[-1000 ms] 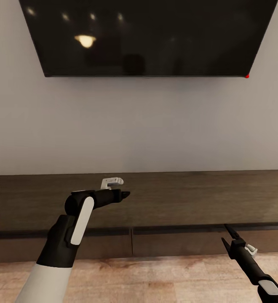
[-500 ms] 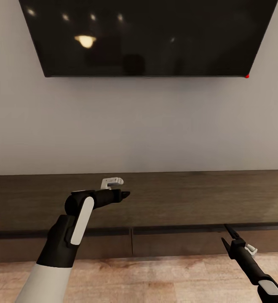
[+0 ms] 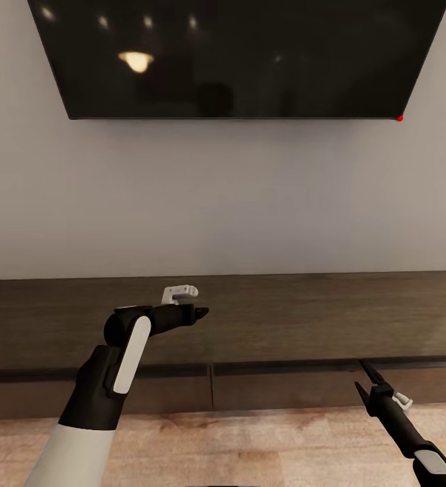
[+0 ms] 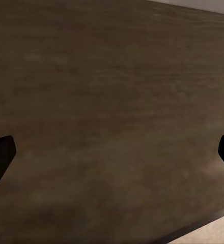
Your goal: Place each of the two pumpkins and all three candles from the living room inside a cabinet in the living room (use any cabinet), then make sure every cabinet is closed, and position the cauldron so it is next to a table in the living room.
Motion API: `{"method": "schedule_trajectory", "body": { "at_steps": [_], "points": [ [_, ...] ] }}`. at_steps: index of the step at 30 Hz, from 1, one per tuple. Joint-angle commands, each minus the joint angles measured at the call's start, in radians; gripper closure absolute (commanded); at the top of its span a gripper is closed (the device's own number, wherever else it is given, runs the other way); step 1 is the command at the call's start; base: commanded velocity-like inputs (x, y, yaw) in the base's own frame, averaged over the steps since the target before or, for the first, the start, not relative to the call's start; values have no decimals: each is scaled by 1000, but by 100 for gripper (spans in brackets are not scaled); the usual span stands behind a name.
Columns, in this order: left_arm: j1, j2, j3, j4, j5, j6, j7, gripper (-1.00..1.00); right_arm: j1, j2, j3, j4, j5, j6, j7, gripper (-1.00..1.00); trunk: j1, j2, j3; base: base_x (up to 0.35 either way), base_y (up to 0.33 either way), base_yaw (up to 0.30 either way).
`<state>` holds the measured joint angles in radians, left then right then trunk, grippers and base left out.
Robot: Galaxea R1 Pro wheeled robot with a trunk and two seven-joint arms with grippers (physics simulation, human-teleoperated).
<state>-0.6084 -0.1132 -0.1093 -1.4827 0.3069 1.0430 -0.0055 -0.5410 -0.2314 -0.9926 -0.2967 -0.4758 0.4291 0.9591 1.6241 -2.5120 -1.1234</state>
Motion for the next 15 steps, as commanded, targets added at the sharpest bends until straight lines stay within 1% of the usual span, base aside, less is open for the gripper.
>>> {"method": "schedule_trajectory", "body": {
  "at_steps": [1,12,13,15],
  "points": [
    [-1,0,0,-1,0,4,-1,-100,-1,0,-1,1,-6,8,1,-100,0,0,-1,0,0,0],
    [-1,0,0,0,0,4,-2,-100,-1,0,0,1,-5,8,1,-100,0,0,-1,0,0,0],
    [-1,0,0,0,0,4,-2,-100,-1,0,1,1,-5,8,1,100,0,0,-1,0,0,0],
    [-1,0,0,0,0,4,-2,-100,-1,0,1,1,-5,8,1,100,0,0,-1,0,0,0]
  ]
}}
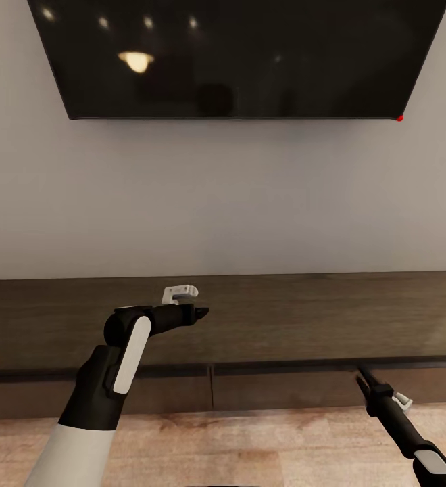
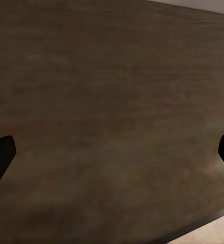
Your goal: Place each of the two pumpkins and all three candles from the living room inside a cabinet in the living room (use any cabinet), then make sure every cabinet is closed, and position the cauldron so it is next to a table in the living room.
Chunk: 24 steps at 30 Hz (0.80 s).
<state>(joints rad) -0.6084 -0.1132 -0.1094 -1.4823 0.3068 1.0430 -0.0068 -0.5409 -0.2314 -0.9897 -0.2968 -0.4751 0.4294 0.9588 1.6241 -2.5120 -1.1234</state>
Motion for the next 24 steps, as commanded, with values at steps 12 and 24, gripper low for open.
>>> {"method": "schedule_trajectory", "body": {
  "at_steps": [12,24],
  "points": [
    [-1,0,0,-1,0,4,-1,-100,-1,0,2,1,-5,8,0,100,0,0,-1,0,0,0],
    [-1,0,0,-1,0,4,-1,-100,-1,0,3,1,-6,8,0,100,0,0,-1,0,0,0]
  ]
}}
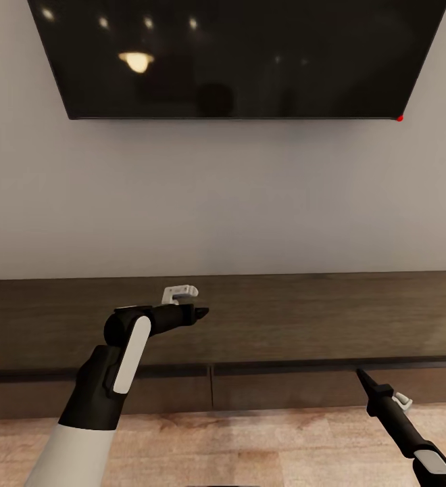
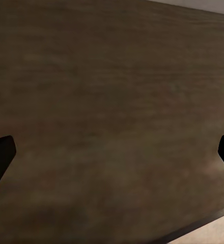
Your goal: Place each of the two pumpkins and all three candles from the living room inside a cabinet in the living room (use any cabinet), then make sure every cabinet is closed, and position the cauldron so it is next to a table in the living room.
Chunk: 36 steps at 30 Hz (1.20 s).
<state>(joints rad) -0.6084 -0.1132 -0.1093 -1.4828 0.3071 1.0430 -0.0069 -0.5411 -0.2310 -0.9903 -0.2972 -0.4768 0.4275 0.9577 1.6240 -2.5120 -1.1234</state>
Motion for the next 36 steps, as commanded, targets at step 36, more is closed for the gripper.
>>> {"method": "schedule_trajectory", "body": {
  "at_steps": [36],
  "points": [
    [-1,0,0,1,0,4,5,-100,0,4,-5,-14,-6,5,12,100,0,0,-1,-130,0,0]
  ]
}}
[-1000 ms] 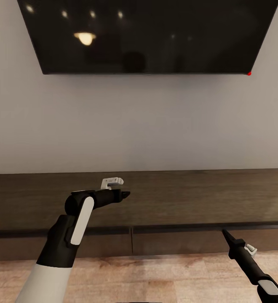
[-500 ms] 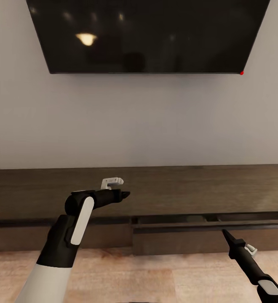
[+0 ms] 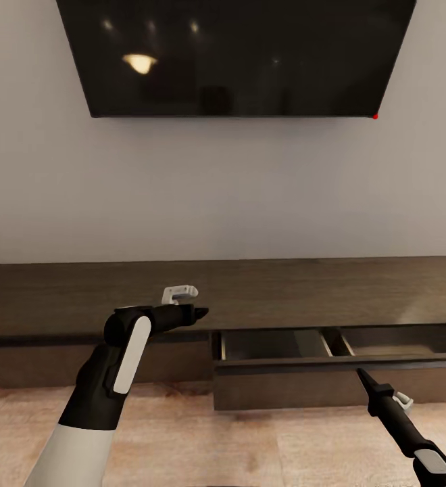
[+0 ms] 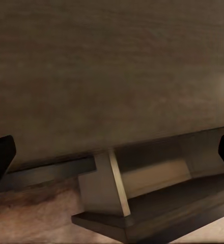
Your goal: Place each of the two pumpkins and all three candles from the living room inside a cabinet in the living room (use any cabinet), then make sure every cabinet is closed, and position the cauldron so it is next to a table in the living room.
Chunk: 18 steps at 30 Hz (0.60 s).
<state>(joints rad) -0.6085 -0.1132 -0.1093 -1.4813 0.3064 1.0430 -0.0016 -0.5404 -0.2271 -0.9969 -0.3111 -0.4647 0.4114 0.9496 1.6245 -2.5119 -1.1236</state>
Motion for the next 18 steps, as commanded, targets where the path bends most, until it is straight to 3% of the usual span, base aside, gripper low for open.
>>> {"method": "schedule_trajectory", "body": {
  "at_steps": [1,18],
  "points": [
    [-1,0,0,-1,0,4,0,-100,-1,0,2,-1,-19,20,21,100,-1,-1,-1,-145,0,0],
    [-1,0,0,-1,0,4,-3,-100,-1,-1,2,0,-19,23,18,100,-1,-1,-1,-33,0,0]
  ]
}}
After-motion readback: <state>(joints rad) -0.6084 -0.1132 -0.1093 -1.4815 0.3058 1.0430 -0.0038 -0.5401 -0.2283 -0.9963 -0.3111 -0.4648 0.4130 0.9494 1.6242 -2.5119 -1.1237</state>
